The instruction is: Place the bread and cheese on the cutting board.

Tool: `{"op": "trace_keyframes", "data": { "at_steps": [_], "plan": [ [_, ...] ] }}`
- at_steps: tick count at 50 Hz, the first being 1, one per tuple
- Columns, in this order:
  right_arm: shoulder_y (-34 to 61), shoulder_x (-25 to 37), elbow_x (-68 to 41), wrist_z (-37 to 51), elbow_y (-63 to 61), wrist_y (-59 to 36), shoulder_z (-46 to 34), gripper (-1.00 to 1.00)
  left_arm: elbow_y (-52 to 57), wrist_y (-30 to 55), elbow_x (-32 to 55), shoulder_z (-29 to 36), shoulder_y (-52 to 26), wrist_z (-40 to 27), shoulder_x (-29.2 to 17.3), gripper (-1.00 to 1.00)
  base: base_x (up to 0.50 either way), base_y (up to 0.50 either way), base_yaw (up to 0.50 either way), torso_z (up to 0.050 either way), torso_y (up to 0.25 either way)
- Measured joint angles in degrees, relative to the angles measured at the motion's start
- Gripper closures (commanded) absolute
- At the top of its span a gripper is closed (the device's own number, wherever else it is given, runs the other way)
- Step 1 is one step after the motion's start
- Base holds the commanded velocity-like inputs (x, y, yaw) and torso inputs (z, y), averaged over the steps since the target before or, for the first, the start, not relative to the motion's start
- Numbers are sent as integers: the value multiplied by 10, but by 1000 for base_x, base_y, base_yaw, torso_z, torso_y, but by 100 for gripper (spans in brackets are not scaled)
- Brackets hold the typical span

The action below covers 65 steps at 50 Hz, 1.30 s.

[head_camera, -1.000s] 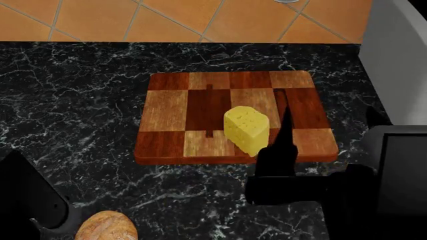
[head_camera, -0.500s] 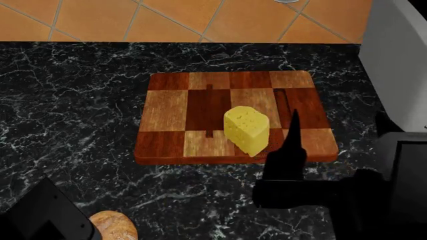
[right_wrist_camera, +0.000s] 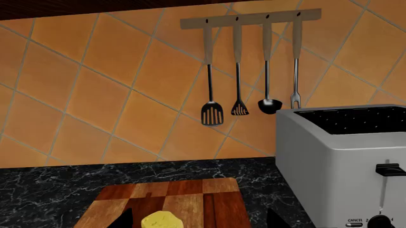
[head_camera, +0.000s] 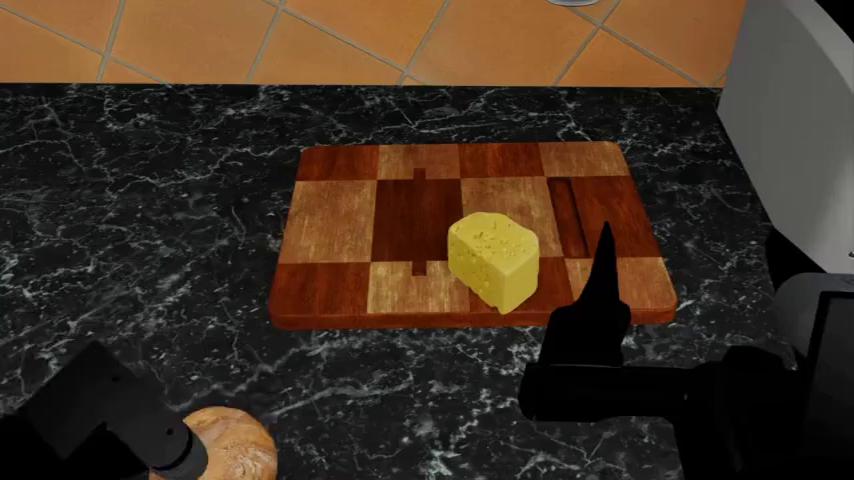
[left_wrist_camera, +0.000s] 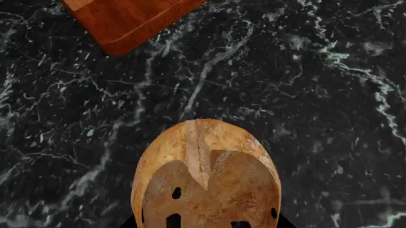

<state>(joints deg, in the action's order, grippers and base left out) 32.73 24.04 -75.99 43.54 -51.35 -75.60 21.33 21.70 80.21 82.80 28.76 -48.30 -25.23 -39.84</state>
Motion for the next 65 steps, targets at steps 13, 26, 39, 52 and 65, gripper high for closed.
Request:
{"op": "trace_keyframes", "data": {
  "at_steps": [13,26,39,52,65],
  "plan": [
    [-6,6,-2,1,0,11,-2,-100,-79,-8,-77,38,-123,50,49,100,0,0,0,0,0],
    [-10,13,-9,6,2,21,-2,-100,-291,-90,-213,124,-292,194,150,100,0,0,0,0,0],
    [-8,16,-27,15,3,29,-4,-100,-694,-286,-297,319,-428,388,317,100,0,0,0,0,0],
    [-1,20,-61,35,2,37,-6,-100,-849,-369,-221,497,-448,441,376,100,0,0,0,0,0],
    [-5,23,-62,31,2,46,-7,-100,-885,-389,-196,551,-446,450,392,100,0,0,0,0,0]
  ]
}}
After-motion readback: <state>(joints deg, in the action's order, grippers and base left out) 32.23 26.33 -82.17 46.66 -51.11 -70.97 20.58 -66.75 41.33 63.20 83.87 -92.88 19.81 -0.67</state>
